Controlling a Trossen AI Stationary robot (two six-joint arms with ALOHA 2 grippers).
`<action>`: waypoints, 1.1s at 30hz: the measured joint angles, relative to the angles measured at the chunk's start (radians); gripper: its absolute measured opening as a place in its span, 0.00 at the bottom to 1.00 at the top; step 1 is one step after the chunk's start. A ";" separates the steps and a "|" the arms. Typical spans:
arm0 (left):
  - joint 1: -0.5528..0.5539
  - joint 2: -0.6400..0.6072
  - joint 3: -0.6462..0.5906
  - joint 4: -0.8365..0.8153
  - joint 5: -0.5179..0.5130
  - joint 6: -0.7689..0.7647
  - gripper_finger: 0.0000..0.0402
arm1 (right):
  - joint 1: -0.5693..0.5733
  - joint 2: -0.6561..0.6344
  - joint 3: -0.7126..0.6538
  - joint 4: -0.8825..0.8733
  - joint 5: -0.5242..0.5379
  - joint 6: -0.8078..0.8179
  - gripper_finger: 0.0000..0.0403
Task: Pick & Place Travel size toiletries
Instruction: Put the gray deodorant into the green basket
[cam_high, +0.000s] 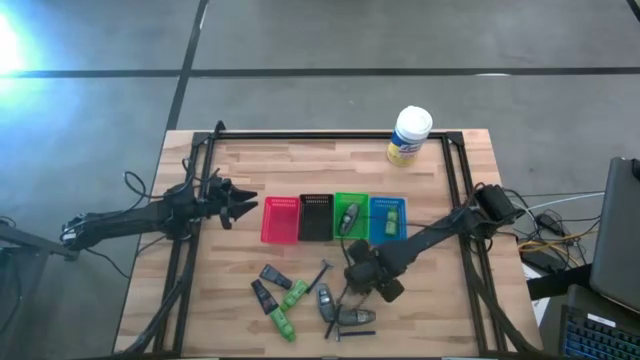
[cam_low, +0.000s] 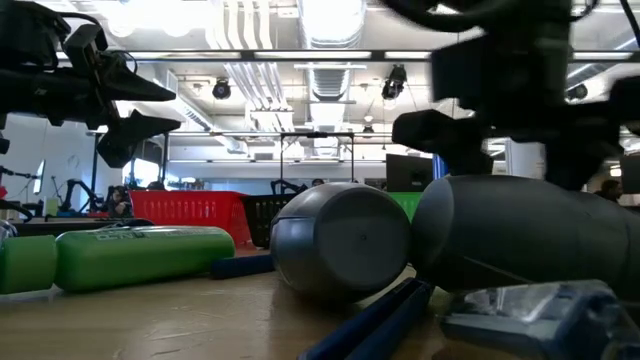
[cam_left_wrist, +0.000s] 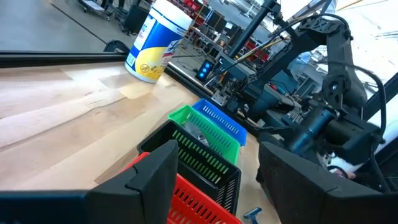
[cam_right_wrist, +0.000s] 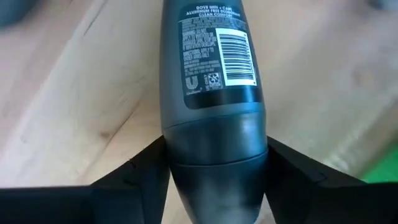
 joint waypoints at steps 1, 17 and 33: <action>0.000 0.000 0.000 0.000 0.000 0.000 0.57 | -0.005 -0.005 0.009 -0.018 -0.008 0.051 0.49; 0.000 0.001 0.000 0.000 0.000 0.000 0.57 | -0.191 -0.284 0.044 -0.123 0.277 1.649 0.49; 0.000 0.002 0.000 -0.004 0.001 0.000 0.57 | -0.310 -0.181 -0.067 0.085 0.205 1.920 0.58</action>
